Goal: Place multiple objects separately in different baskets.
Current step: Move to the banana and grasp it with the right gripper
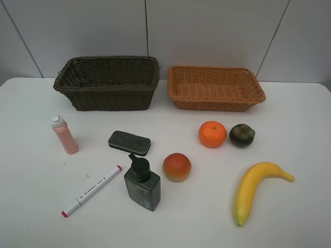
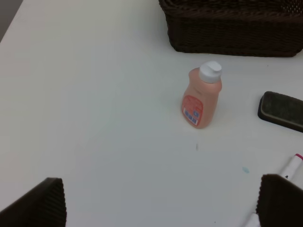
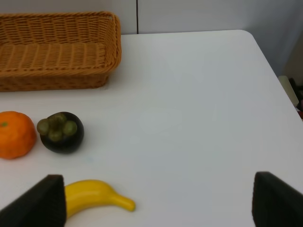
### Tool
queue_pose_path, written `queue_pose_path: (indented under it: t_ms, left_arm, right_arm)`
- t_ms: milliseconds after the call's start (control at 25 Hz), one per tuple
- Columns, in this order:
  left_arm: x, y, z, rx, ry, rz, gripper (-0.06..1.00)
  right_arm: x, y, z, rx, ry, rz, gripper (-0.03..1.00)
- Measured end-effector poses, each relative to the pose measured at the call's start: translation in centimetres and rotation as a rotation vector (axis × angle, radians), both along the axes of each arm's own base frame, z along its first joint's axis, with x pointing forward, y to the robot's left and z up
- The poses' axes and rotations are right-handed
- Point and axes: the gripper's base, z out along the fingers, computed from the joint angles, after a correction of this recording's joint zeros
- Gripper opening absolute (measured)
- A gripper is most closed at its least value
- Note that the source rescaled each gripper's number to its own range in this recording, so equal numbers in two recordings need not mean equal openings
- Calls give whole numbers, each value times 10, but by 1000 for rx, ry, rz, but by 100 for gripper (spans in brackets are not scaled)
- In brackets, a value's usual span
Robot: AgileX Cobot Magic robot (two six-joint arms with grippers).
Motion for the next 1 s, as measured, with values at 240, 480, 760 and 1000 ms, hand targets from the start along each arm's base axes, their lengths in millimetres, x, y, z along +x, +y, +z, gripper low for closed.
queue_pose_path:
  t_ms: [240,480,760,1000]
  left_arm:
    - [0,0,0,0,0,0,100]
    - [0,0,0,0,0,0,100]
    - [0,0,0,0,0,0,100]
    - [0,0,0,0,0,0,100]
  right_arm:
    - [0,0,0,0,0,0,100]
    - [0,0,0,0,0,0,100]
    - [0,0,0,0,0,0,100]
    - [0,0,0,0,0,0,100]
